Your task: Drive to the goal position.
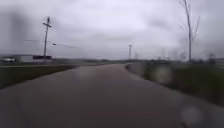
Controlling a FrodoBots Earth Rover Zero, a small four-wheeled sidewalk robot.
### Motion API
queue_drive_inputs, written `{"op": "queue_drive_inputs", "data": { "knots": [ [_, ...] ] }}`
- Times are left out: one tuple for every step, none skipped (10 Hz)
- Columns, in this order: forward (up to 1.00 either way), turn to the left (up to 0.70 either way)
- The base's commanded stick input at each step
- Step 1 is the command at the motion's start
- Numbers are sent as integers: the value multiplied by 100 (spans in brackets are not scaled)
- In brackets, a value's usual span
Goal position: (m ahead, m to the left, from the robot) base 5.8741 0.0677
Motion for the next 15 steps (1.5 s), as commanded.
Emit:
{"op": "queue_drive_inputs", "data": {
  "knots": [
    [50, -1],
    [50, -1],
    [50, -1],
    [50, -1],
    [50, -1],
    [50, -1],
    [50, -1],
    [50, -1],
    [50, -1],
    [50, -1],
    [50, -1],
    [50, -1],
    [50, -1],
    [50, -1],
    [50, -1]
  ]
}}
